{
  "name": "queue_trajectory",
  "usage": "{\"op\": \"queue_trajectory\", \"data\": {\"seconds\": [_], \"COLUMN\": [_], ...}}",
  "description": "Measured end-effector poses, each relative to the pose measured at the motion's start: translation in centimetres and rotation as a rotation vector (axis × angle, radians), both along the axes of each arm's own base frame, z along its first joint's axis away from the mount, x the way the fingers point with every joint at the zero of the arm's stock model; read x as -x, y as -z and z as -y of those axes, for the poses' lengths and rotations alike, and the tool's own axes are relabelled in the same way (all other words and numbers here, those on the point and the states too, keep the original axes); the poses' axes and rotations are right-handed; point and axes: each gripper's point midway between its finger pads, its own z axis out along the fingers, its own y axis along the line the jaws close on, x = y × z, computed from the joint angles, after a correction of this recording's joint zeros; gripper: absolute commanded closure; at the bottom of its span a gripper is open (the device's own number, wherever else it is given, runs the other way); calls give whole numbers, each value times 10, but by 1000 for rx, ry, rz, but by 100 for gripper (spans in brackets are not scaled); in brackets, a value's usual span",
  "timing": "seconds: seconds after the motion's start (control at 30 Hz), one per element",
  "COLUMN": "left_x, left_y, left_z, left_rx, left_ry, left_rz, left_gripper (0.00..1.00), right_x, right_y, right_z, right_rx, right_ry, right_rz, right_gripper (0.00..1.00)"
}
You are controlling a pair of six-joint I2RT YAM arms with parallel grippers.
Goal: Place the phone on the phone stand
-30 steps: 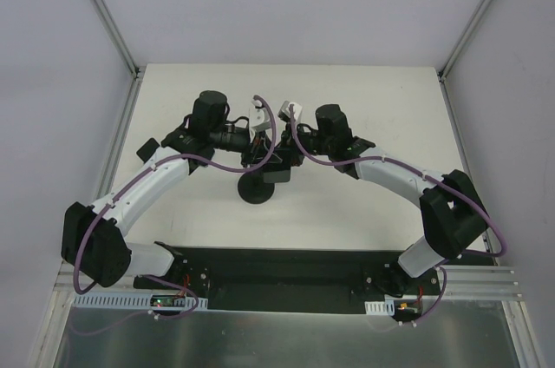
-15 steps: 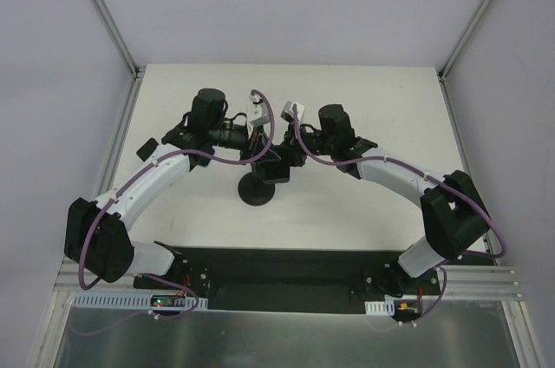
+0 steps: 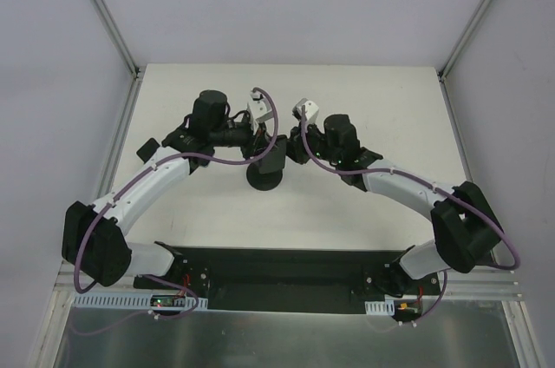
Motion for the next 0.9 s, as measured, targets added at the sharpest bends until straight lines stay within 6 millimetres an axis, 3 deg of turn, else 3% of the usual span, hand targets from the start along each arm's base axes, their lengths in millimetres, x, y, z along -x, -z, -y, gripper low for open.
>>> {"op": "queue_trajectory", "data": {"seconds": [0.37,0.9], "left_x": [-30,-28], "left_y": [18,18], "left_z": [-9,15], "left_rx": [-107,13], "left_ry": [-363,-401], "left_rz": [246,232], "left_gripper": [100,100], "right_x": [-13,5], "right_y": [0,-3], "right_z": [17,46], "right_rx": [73,59], "right_ry": [512,926], "right_rz": [63,100], "right_gripper": [100,100]}}
